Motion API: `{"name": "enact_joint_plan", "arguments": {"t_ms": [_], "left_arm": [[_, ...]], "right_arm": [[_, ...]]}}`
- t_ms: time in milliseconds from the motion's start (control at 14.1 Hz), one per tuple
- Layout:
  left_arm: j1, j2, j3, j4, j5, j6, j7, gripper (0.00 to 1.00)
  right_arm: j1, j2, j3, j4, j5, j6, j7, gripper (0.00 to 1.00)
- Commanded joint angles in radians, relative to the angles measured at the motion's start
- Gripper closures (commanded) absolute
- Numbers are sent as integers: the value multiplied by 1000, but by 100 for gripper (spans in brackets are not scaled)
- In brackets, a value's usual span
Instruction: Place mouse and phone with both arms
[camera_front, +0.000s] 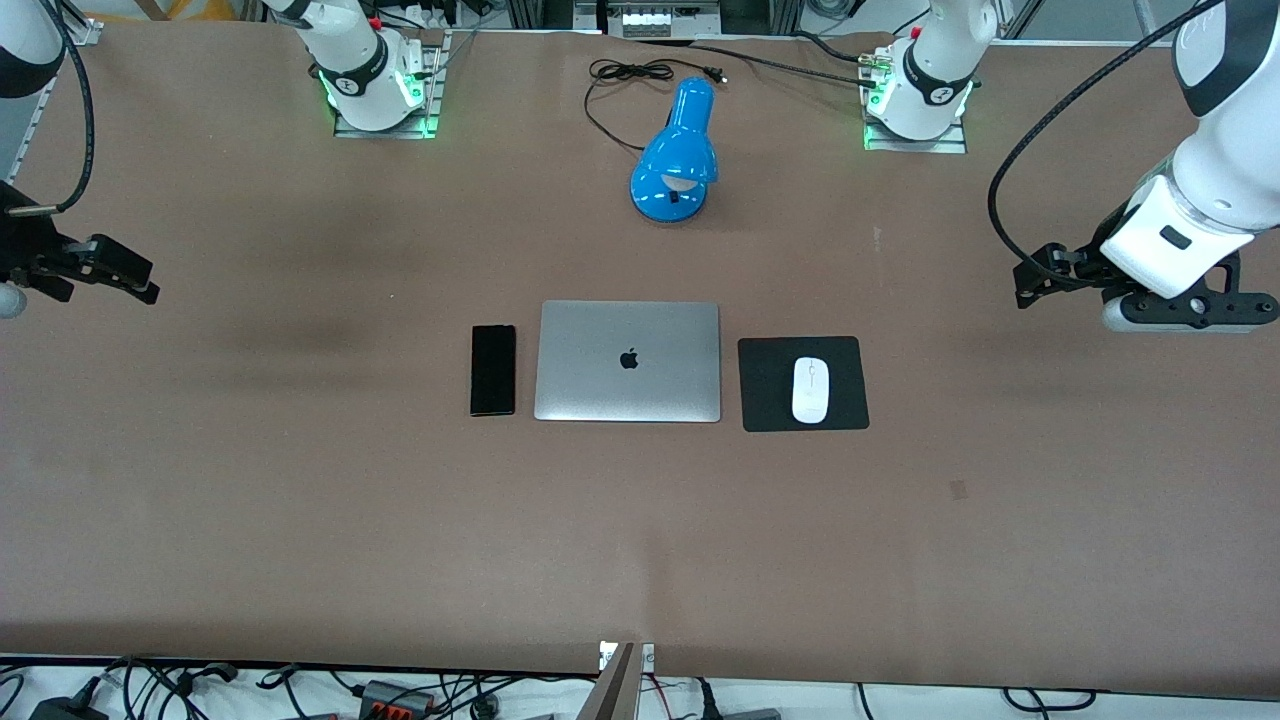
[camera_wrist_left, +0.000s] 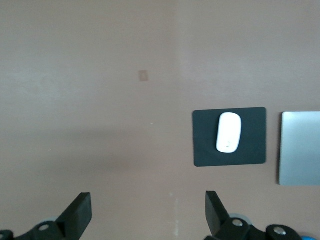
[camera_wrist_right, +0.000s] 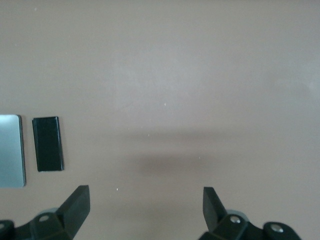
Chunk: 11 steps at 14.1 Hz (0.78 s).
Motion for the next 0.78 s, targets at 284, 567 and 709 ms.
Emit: {"name": "enact_joint_plan", "arguments": {"t_ms": [284,567,709], "left_arm": [[-119,-43,125,-30,-32,-10,-32,0],[-126,-34,113,-7,-23,-44,-36,0],[-126,-34,113,-4,-23,-44,-39,0]], "right_arm": [[-2,-27,8,1,3,-34,-11,0],[-3,-27,8,1,3,-41,-33,0],[-5,-27,7,1,5,-46,-68,0]]}}
